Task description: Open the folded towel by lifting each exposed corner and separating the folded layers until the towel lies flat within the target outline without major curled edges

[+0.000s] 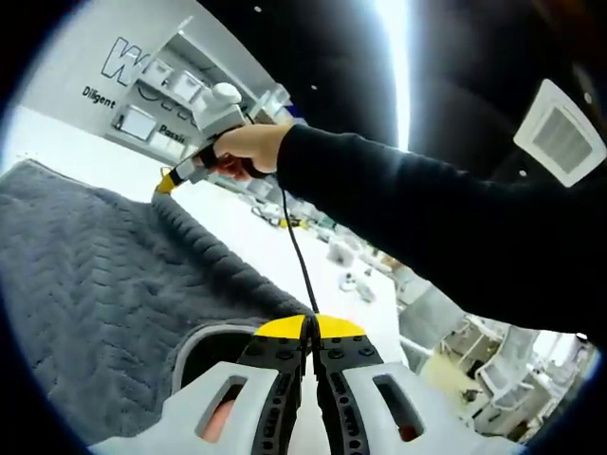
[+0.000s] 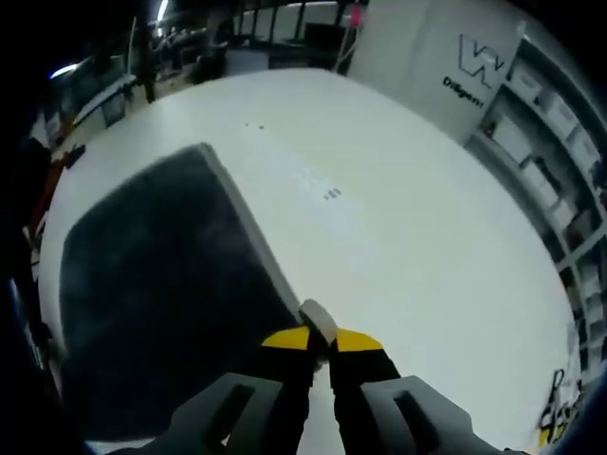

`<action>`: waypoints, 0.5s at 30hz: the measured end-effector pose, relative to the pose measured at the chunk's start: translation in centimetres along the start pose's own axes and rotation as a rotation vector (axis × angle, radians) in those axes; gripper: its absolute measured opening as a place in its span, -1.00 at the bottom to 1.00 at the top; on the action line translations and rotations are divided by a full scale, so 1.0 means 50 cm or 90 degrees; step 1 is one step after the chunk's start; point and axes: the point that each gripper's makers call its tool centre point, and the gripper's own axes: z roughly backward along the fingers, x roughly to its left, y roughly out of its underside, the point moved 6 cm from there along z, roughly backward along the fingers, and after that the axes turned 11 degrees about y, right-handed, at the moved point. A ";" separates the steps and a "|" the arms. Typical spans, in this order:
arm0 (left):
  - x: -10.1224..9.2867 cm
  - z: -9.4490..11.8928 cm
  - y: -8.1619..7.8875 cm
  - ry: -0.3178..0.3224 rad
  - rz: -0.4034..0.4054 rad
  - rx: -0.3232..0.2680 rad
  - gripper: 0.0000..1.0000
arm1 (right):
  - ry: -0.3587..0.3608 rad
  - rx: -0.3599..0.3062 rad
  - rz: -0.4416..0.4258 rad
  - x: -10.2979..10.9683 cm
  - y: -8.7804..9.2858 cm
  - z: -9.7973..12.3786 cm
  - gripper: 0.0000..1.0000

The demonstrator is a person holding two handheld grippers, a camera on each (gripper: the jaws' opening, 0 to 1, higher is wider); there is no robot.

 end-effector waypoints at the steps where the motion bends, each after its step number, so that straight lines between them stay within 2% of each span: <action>1: 0.001 -0.001 0.002 0.000 0.001 0.001 -0.99 | -0.001 -0.001 -0.001 -0.001 0.001 -0.001 -0.95; 15: 0.010 -0.027 0.020 -0.002 -0.006 0.019 -0.99 | 0.004 -0.023 0.001 -0.009 0.022 -0.017 -0.95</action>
